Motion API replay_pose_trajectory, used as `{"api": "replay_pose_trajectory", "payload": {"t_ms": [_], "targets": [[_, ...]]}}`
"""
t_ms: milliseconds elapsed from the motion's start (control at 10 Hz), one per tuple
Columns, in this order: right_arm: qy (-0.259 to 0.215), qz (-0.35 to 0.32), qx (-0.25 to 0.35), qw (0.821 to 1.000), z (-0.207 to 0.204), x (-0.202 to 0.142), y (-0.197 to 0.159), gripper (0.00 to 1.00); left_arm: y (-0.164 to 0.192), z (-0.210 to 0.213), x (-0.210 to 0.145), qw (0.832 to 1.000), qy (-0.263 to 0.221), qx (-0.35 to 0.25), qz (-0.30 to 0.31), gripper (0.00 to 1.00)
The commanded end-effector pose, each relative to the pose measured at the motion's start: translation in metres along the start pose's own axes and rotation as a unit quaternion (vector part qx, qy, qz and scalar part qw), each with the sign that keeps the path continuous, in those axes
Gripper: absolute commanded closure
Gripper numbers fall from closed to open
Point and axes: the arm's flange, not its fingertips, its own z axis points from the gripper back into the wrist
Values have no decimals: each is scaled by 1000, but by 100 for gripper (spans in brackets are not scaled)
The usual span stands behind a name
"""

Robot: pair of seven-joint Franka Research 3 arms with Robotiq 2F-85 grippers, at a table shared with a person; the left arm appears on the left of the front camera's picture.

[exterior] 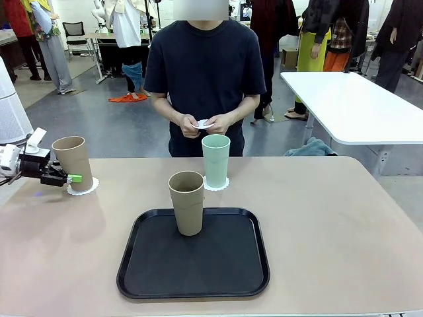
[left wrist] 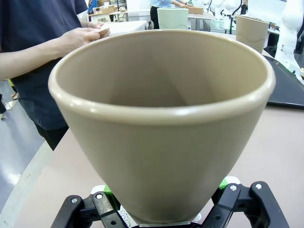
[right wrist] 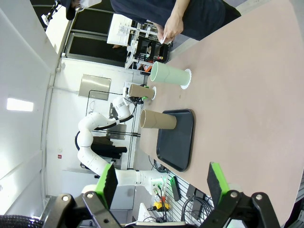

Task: Place coasters on the table and set cups on them.
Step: Take one Reusable plastic cup from the Flat Tray and place it on a coaster set by the human.

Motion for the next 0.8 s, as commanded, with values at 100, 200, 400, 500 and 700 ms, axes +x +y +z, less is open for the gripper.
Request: {"api": "replay_pose_trajectory", "payload": {"t_ms": [100,200,400,500,700], "targets": [[-1,1,4,1000,-1,0,0,0,8,3,-5,1000,-16,6,-8,18],[-1,1,4,1000,-1,0,0,0,9,3,-6,1000,-18,6,-6,18],[-1,1,4,1000,-1,0,0,0,10,3,-6,1000,-19,3,-4,18],[-1,1,4,1000,-1,0,0,0,11,3,-7,1000,-17,2,-3,18],[-1,1,4,1000,-1,0,0,0,11,2,-9,1000,-13,-1,0,18]]}}
